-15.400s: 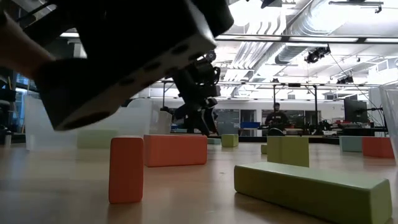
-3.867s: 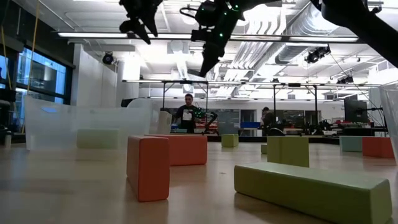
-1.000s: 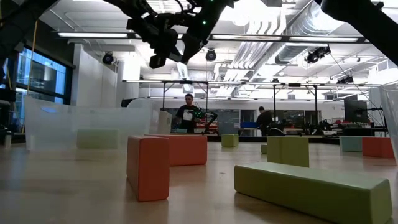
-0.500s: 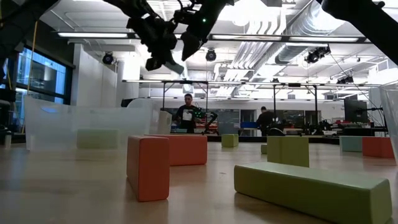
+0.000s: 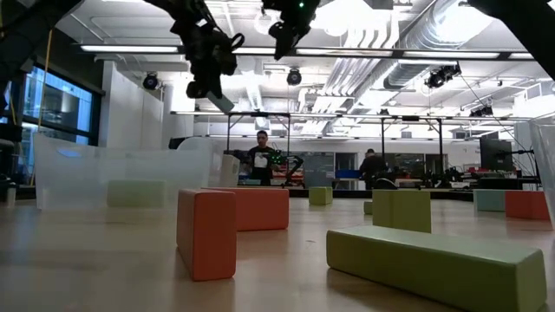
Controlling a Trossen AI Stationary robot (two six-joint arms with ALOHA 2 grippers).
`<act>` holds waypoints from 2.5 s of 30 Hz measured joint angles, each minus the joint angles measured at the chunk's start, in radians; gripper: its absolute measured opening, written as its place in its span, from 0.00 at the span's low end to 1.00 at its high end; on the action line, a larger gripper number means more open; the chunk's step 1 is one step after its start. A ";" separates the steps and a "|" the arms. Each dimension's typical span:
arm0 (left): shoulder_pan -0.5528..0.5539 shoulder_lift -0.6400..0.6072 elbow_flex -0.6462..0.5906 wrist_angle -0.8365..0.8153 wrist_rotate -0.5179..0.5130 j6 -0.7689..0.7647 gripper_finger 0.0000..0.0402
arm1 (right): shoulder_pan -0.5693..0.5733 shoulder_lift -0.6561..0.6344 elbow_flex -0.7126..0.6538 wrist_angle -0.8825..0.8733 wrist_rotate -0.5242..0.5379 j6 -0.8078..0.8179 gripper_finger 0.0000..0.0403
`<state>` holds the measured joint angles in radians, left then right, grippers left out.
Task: Sort & place blocks by color
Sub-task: Put the blue block into the gray bin
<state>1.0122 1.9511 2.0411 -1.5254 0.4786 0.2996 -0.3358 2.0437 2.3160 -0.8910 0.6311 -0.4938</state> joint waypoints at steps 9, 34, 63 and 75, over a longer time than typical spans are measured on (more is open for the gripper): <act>-0.007 -0.077 -0.111 -0.006 0.006 -0.001 0.00 | -0.012 -0.028 0.001 -0.011 0.022 0.040 0.56; -0.014 -0.470 -0.961 0.563 -0.006 -0.279 0.01 | -0.011 -0.028 0.001 -0.011 0.004 0.144 0.56; -0.018 -0.413 -1.149 0.897 -0.255 -0.402 0.07 | -0.009 -0.029 0.000 -0.018 0.000 0.180 0.56; -0.020 -0.388 -1.149 0.892 -0.255 -0.402 0.10 | -0.009 -0.029 0.000 -0.019 0.000 0.180 0.56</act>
<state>0.9920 1.5635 0.8925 -0.6334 0.2237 -0.1020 -0.3443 2.0151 2.3161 -0.9096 0.6315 -0.3141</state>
